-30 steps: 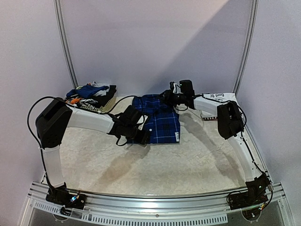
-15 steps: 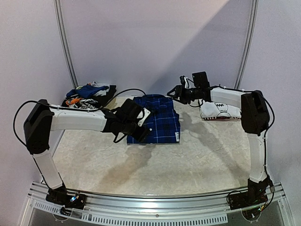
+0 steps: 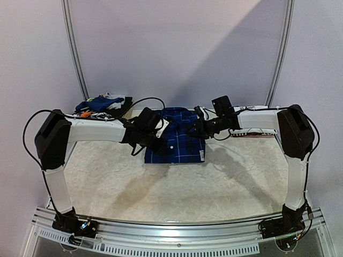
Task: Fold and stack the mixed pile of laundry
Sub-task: Move the 2/3-rectangle-folded shirt to the center of the board.
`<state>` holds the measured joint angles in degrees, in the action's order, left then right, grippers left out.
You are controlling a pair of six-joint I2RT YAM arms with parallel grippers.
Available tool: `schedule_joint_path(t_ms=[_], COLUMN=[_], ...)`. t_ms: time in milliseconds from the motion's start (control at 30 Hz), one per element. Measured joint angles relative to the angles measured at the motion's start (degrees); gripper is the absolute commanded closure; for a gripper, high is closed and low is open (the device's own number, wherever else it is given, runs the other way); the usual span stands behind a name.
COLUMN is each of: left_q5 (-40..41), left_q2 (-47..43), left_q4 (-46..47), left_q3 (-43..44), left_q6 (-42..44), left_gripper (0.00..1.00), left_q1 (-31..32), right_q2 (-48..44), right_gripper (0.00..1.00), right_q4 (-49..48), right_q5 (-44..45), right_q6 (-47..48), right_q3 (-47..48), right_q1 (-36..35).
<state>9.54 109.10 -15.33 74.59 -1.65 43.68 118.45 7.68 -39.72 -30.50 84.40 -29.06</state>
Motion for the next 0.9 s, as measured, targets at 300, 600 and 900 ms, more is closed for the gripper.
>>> schedule_joint_path(t_ms=[300, 600, 900], left_q5=[-6.0, -9.0, -7.7], left_q2=[6.4, 5.3, -3.9], left_q4=[2.1, 13.9, 21.9], left_q3=[-1.5, -10.2, -24.5], left_q6=[-4.7, -9.4, -17.0], left_gripper=[0.48, 0.53, 0.52], left_q1=[-3.9, -3.7, 6.4], right_q2=[7.6, 6.1, -4.5], right_gripper=[0.64, 0.65, 0.65], right_q4=[2.3, -3.8, -8.1], right_q5=[-3.9, -3.1, 1.8], right_q6=[2.3, 1.8, -0.8], right_q3=[0.7, -9.5, -24.6], right_q1=[-1.2, -1.2, -3.2])
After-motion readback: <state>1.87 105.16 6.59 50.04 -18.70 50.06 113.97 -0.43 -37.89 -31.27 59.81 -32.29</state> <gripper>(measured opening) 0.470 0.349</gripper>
